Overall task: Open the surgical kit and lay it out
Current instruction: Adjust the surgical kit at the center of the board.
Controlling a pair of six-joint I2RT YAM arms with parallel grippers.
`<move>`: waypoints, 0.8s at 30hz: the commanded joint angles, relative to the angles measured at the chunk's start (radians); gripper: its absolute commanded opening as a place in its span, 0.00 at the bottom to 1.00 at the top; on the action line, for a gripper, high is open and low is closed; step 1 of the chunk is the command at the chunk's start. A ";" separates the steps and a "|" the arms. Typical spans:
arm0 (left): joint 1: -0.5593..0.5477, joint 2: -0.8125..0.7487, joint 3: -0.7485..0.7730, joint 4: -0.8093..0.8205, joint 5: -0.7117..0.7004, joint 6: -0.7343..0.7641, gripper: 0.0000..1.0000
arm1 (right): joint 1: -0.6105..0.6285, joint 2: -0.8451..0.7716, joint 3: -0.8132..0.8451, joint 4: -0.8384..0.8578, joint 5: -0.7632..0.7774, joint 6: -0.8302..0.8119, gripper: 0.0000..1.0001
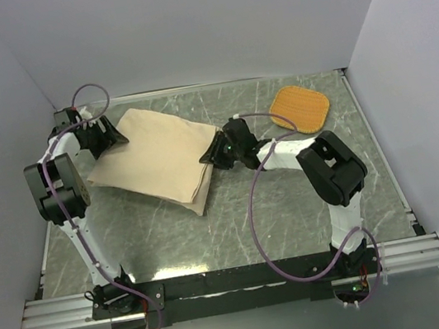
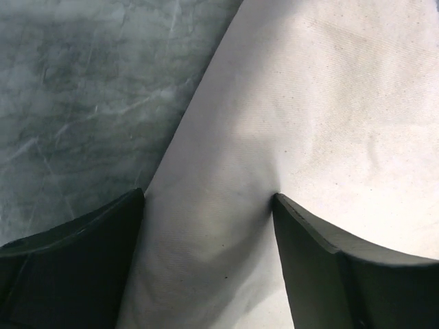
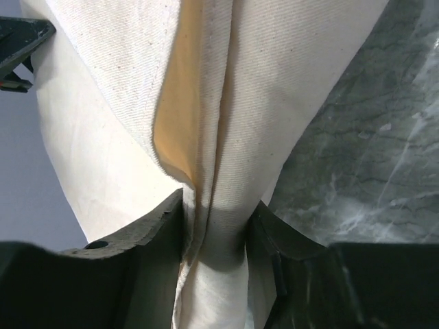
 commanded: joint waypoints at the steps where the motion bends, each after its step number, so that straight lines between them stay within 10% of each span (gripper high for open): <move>1: -0.038 -0.107 -0.084 -0.047 -0.009 -0.052 0.78 | -0.017 -0.039 -0.019 -0.065 0.011 -0.092 0.24; 24: -0.581 -0.742 -0.819 0.015 -0.141 -0.369 0.83 | -0.241 -0.488 -0.272 -0.688 0.156 -0.709 0.25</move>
